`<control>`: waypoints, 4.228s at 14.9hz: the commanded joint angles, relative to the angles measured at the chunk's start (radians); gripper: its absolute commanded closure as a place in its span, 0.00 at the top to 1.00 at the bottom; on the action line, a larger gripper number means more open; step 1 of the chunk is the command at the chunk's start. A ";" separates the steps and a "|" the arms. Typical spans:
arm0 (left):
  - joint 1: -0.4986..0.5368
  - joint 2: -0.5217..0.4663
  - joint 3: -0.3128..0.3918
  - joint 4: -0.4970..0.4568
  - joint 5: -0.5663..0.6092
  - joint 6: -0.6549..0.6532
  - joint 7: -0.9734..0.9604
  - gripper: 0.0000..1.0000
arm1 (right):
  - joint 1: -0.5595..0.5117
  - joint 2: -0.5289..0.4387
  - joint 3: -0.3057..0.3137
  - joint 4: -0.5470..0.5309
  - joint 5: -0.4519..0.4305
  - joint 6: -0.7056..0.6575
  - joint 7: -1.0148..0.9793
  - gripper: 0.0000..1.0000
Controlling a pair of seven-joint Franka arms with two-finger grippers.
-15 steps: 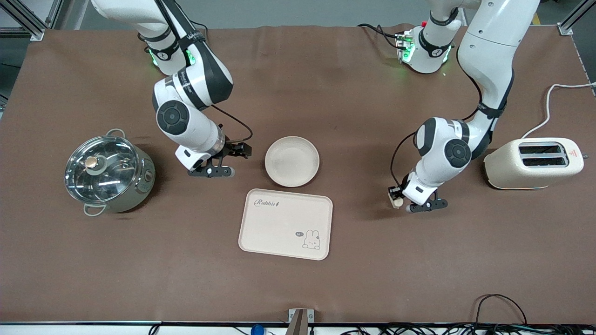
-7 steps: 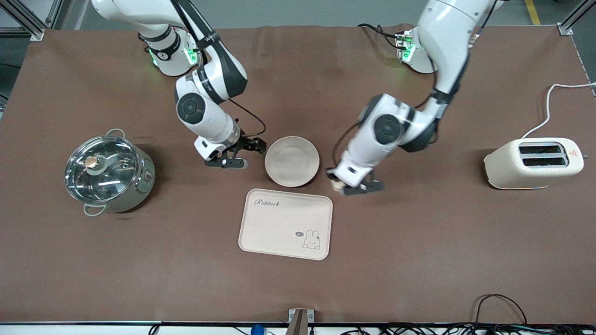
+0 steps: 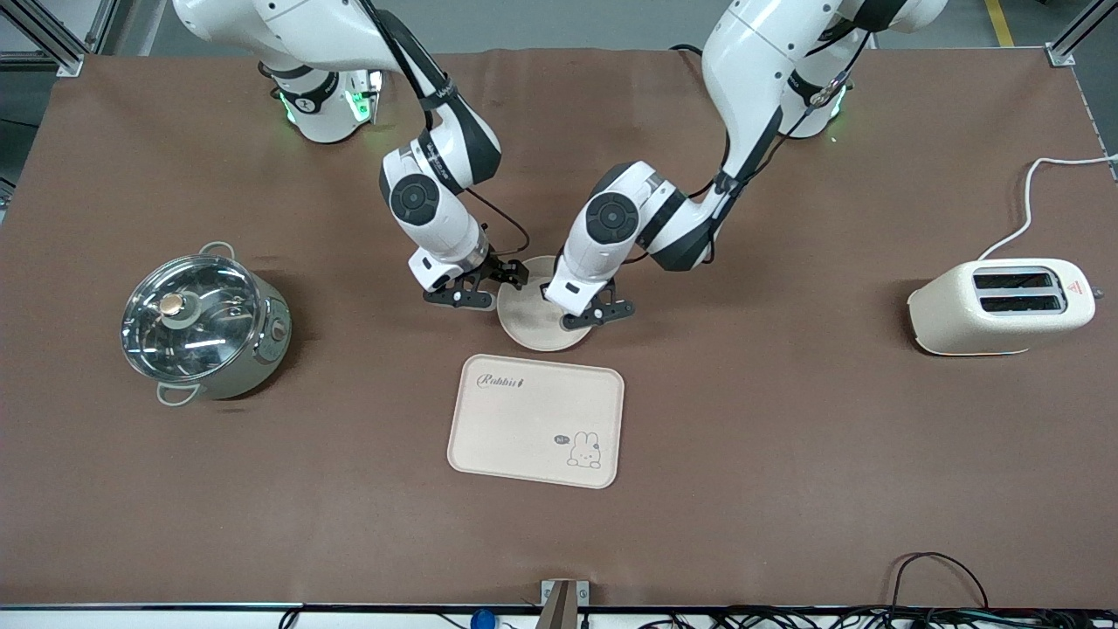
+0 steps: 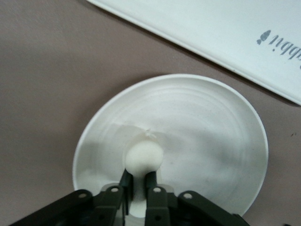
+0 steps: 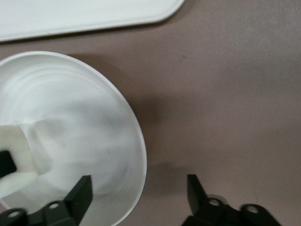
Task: Place bun in plate and plate on tray
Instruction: 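Carry the bun over the plate while the right gripper grips the plate rim, then open the left gripper to drop the bun onto the plate, withdraw, then lift the plate onto the tray with the right gripper while the left gripper retracts, then lower the plate onto the tray and open the right gripper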
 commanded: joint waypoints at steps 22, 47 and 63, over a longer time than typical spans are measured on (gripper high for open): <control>0.353 -0.119 0.017 0.289 0.174 -0.498 0.576 1.00 | -0.021 -0.005 -0.004 0.025 0.029 0.102 0.002 0.00; 0.628 -0.640 0.069 0.243 0.136 -0.875 1.080 1.00 | -0.193 0.339 -0.005 0.488 0.029 0.105 -0.024 0.00; 0.711 -0.621 0.068 0.252 0.098 -0.868 1.056 1.00 | -0.207 0.348 -0.007 0.500 0.028 0.105 -0.018 0.67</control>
